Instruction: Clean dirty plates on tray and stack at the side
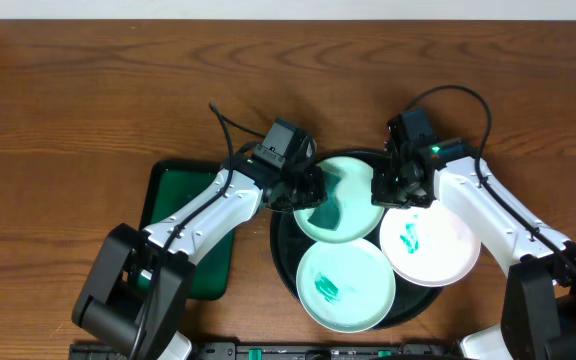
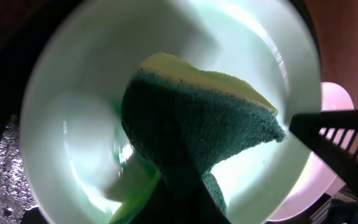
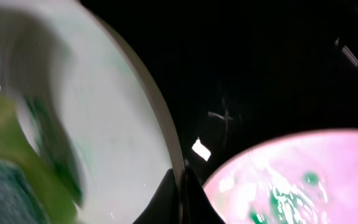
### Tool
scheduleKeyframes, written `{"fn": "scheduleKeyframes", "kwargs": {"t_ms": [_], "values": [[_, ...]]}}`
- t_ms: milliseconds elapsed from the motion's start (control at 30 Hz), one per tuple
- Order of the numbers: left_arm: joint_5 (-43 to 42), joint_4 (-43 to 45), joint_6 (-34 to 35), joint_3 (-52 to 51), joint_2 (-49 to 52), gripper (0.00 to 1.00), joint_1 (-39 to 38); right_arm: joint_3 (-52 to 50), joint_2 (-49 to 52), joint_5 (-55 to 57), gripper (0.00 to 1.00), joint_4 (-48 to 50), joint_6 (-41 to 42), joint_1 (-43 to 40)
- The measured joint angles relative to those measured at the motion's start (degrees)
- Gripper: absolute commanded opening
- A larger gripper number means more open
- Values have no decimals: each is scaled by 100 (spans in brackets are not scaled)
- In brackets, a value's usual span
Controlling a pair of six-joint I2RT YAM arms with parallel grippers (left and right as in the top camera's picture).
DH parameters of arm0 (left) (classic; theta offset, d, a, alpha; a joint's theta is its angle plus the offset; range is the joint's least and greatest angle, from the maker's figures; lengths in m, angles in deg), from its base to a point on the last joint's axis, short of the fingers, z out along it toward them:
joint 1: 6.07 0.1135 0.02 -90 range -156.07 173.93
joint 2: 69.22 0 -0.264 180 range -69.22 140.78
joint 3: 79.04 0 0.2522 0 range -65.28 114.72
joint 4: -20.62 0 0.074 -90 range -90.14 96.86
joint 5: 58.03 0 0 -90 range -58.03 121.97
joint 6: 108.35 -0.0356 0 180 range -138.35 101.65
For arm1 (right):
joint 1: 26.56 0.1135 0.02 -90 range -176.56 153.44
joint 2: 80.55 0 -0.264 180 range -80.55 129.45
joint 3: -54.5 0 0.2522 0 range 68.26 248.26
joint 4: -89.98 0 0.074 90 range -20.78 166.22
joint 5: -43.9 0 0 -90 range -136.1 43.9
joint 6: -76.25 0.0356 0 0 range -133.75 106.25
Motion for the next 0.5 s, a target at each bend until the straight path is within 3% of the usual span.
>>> {"fn": "scheduleKeyframes", "kwargs": {"t_ms": [500], "values": [[50,140,-140,9,0,7,0,-59,398,490,1,448,304,44]]}}
